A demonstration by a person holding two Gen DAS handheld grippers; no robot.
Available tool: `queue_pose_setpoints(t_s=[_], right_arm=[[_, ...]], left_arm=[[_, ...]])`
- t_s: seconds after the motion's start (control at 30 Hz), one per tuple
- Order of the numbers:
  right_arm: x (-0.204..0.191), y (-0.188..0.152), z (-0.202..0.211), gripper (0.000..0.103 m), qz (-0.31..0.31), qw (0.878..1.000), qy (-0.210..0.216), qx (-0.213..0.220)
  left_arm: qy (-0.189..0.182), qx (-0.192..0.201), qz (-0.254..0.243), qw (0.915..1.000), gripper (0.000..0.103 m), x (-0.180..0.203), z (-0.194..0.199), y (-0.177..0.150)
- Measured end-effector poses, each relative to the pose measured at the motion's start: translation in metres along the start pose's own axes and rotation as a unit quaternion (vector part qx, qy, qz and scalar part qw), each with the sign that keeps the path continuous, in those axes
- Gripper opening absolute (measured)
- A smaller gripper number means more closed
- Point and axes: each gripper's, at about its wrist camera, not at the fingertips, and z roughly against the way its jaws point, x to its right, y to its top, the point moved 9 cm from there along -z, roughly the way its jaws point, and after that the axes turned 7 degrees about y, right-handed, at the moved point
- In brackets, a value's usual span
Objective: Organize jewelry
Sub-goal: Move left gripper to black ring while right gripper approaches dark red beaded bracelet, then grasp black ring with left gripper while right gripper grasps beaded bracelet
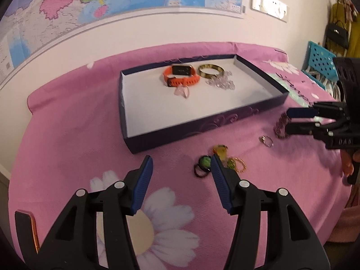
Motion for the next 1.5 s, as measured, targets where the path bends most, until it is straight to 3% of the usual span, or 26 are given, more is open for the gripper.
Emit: queue_pose_setpoints(t_s=[0.23,0.5,0.6,0.73,0.9,1.07,1.13,1.17,1.33,1.5], right_arm=[[0.005,-0.004,0.000,0.051,-0.018,1.000,0.002,0.004],[0.007,-0.004,0.000,0.054,-0.021,1.000,0.002,0.008],[0.008,-0.005,-0.001,0.054,-0.025,1.000,0.005,0.007],[0.008,-0.007,-0.001,0.054,-0.025,1.000,0.005,0.005],[0.010,-0.005,0.002,0.054,-0.026,1.000,0.001,0.010],[0.014,-0.006,0.003,0.055,-0.029,1.000,-0.005,0.009],[0.013,-0.007,0.002,0.056,-0.028,1.000,-0.006,0.007],[0.013,-0.007,0.001,0.056,-0.028,1.000,-0.006,0.007],[0.013,-0.006,0.002,0.059,-0.031,0.999,-0.004,0.009],[0.014,-0.007,0.000,0.060,-0.032,0.999,-0.003,0.008]], left_arm=[[-0.001,-0.002,-0.036,0.9993,0.051,0.017,-0.007,-0.004],[-0.020,-0.020,-0.076,0.9967,0.034,0.032,-0.022,-0.005],[-0.030,-0.020,-0.080,0.9962,0.026,0.034,-0.023,-0.004],[-0.024,-0.017,-0.084,0.9961,0.025,0.036,-0.021,-0.005],[-0.024,-0.011,-0.055,0.9982,0.016,0.027,-0.014,-0.003],[-0.034,-0.005,-0.037,0.9987,0.016,0.023,-0.007,-0.004],[-0.026,0.001,-0.045,0.9986,0.046,0.024,-0.007,-0.004],[-0.024,0.002,-0.051,0.9984,0.048,0.025,-0.008,-0.003],[-0.029,-0.013,-0.071,0.9969,0.027,0.032,-0.021,-0.002],[-0.046,-0.025,-0.052,0.9972,0.023,0.029,-0.028,0.000]])
